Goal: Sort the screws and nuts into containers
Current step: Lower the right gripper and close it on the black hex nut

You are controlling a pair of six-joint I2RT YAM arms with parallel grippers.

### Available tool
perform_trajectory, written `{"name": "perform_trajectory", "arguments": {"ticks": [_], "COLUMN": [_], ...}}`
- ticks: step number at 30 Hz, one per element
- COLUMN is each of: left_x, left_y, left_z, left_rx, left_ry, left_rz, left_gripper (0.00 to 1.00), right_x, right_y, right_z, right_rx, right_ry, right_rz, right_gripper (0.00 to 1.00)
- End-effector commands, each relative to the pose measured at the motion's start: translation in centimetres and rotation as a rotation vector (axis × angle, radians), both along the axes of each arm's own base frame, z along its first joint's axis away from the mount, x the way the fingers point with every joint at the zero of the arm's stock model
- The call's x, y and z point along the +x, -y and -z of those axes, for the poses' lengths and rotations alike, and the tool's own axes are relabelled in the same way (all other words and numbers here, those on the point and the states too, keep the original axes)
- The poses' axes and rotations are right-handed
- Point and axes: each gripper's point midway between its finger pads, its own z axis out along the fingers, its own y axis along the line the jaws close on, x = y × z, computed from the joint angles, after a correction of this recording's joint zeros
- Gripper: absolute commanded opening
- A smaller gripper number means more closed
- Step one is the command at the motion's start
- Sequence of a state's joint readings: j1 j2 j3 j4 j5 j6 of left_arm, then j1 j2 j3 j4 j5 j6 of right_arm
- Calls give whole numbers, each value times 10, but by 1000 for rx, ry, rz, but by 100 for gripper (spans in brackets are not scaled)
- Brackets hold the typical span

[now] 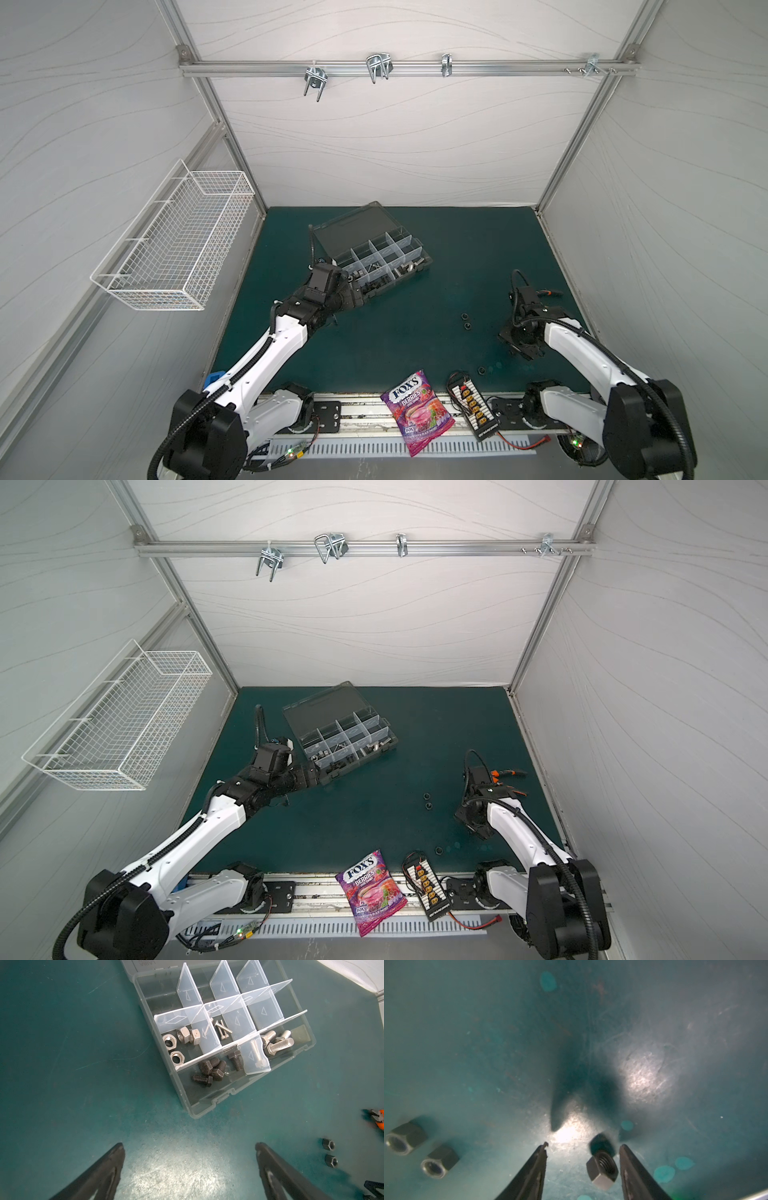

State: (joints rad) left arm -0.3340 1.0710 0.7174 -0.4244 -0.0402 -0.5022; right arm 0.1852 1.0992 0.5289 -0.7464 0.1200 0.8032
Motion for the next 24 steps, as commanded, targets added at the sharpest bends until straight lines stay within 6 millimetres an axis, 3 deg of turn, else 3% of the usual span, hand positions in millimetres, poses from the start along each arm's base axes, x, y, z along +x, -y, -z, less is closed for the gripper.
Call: {"name": "perform_trajectory", "arguments": {"ticks": [1, 7, 24], "left_x": [10, 10, 11], "left_y": [3, 3, 1], "left_z": [-11, -13, -17], "left_rx": [-23, -23, -18], "left_ry": [41, 44, 47], "left_rz": [-6, -7, -14], "left_gripper": [99, 99, 99], "right_x": [-7, -17, -23], "right_y": [-1, -4, -2], "right_z": [7, 15, 13], "right_rx": [20, 40, 36], "right_ry": [-34, -80, -92], "right_rz": [15, 32, 53], "right_gripper": [57, 52, 40]}}
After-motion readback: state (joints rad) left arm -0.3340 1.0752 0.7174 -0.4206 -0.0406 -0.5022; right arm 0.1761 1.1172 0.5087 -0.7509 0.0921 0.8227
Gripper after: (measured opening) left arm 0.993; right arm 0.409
